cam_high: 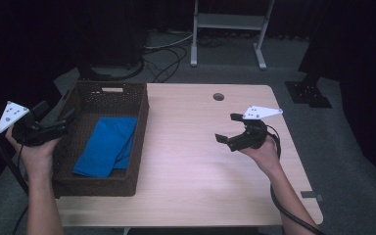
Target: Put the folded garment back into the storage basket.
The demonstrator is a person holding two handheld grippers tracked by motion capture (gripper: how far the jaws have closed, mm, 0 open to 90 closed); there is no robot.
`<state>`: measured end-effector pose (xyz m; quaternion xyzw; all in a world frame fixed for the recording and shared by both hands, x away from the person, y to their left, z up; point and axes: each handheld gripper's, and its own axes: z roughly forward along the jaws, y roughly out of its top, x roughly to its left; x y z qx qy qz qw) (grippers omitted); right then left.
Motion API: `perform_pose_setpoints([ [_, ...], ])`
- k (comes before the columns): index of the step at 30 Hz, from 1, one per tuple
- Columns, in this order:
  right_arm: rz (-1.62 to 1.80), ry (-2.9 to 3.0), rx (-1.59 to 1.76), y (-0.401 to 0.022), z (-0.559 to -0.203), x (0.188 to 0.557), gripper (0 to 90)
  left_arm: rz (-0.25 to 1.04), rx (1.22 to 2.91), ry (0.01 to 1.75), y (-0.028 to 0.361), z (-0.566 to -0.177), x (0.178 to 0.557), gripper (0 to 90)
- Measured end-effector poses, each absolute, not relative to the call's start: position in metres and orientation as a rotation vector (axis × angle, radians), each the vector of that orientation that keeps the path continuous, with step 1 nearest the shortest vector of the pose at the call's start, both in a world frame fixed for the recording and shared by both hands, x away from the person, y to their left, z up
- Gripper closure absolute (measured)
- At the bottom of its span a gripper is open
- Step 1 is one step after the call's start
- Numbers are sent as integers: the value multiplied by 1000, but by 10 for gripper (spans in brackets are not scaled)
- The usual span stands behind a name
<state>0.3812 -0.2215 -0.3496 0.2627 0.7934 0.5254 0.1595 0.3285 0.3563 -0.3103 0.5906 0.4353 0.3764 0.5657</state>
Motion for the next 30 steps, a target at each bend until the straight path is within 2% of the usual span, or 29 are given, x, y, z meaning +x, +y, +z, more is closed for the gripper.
perform_pose_setpoints([
  [17,1373,2282,905,-287,-394,350,0,892,1386,1024,356,-310,328,0],
  [30,1213,2333,981,-312,-430,329,0,886,1404,1019,354,-311,328,0],
])
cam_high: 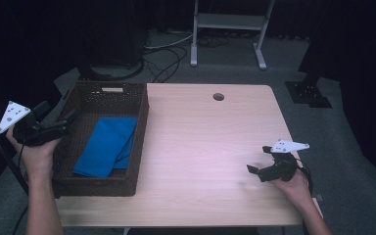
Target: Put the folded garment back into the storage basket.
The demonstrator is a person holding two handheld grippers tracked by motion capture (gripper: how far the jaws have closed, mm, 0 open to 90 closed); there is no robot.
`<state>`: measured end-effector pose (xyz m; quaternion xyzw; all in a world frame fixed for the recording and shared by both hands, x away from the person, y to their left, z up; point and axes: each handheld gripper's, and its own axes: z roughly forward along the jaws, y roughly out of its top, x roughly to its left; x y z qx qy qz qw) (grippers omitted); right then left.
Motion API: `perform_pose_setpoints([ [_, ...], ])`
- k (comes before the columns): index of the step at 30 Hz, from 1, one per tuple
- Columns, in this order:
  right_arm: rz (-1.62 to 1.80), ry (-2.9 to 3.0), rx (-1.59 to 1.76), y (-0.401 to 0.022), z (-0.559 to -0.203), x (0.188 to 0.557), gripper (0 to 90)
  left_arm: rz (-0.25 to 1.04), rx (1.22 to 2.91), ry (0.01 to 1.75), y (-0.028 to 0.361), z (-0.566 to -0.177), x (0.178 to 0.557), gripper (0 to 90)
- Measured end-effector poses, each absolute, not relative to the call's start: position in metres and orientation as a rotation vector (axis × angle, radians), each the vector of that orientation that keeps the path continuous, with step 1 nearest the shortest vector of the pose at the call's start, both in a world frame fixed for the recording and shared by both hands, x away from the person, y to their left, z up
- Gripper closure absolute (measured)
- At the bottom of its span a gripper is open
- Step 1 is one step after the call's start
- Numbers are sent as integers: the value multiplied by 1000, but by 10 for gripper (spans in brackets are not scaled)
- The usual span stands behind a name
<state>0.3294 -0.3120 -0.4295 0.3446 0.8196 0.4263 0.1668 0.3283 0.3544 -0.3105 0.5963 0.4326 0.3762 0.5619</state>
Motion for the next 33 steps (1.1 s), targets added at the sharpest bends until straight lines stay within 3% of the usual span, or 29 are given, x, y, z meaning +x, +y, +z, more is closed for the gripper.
perform_pose_setpoints([
  [19,1020,2429,1062,-324,-449,315,0,877,1406,1011,351,-308,327,0],
  [33,1022,2429,1059,-325,-449,318,0,854,1396,947,312,-297,309,0],
])
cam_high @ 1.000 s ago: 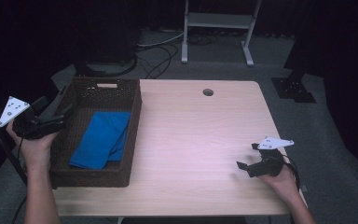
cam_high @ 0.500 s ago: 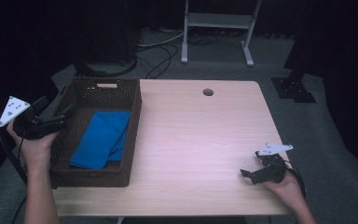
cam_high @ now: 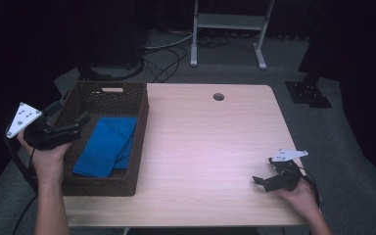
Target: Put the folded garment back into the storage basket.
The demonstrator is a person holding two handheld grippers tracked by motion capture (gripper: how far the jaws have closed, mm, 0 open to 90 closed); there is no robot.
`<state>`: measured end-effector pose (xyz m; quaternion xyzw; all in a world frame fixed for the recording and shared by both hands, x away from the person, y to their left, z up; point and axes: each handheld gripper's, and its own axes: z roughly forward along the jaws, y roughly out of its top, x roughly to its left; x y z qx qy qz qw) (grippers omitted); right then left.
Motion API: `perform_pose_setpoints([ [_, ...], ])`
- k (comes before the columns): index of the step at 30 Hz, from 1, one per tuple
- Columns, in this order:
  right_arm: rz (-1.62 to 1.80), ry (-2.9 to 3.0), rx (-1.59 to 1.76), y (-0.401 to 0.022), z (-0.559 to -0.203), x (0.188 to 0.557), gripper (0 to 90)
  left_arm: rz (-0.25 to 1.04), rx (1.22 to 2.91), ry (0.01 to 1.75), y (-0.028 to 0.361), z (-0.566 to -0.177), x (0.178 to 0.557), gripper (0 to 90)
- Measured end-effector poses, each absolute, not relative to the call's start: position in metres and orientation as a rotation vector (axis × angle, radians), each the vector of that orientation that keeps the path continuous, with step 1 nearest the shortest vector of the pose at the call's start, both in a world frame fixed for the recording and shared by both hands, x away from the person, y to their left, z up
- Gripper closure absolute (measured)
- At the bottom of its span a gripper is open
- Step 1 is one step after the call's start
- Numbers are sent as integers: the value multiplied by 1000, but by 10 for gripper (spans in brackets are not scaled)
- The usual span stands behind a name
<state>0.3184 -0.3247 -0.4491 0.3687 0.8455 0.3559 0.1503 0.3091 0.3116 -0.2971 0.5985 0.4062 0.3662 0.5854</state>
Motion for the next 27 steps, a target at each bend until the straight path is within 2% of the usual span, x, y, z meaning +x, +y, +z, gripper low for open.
perform_pose_setpoints([
  [27,1024,2433,1050,-324,-449,321,0,746,1381,789,215,-294,287,0],
])
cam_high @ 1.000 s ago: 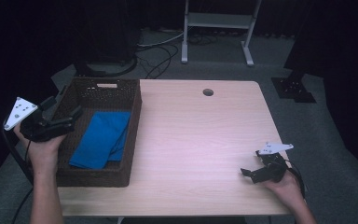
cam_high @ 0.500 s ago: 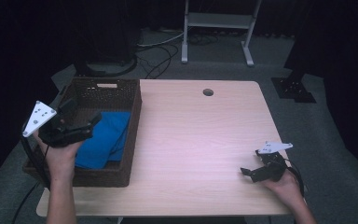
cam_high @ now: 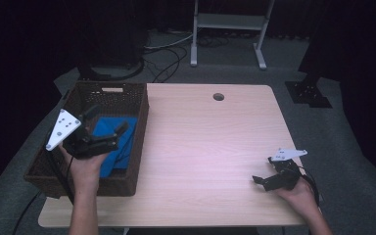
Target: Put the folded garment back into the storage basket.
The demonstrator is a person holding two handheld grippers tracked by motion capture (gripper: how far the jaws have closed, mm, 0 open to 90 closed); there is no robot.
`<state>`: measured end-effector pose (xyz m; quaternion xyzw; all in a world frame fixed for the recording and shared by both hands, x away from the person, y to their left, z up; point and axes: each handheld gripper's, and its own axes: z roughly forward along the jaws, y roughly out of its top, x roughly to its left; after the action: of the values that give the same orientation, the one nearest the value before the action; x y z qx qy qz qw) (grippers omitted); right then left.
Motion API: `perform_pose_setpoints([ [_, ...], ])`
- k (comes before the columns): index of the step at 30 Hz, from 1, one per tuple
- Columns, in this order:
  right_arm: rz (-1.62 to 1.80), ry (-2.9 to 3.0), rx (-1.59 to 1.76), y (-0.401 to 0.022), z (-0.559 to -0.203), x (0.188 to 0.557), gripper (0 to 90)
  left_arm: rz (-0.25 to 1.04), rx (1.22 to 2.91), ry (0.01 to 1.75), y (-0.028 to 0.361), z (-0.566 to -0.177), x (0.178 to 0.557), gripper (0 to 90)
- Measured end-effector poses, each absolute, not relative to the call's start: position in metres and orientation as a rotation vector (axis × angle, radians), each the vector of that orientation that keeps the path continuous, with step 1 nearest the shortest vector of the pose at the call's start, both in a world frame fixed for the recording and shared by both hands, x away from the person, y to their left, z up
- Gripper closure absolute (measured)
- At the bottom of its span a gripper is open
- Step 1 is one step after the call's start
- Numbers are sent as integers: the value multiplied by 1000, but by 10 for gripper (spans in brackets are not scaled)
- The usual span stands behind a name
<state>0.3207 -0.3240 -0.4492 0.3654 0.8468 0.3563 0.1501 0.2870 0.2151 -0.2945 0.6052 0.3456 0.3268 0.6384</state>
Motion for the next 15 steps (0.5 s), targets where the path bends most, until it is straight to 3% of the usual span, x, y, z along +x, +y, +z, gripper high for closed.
perform_pose_setpoints([
  [15,1024,2433,1053,-324,-449,321,0,679,1383,701,160,-302,285,0],
])
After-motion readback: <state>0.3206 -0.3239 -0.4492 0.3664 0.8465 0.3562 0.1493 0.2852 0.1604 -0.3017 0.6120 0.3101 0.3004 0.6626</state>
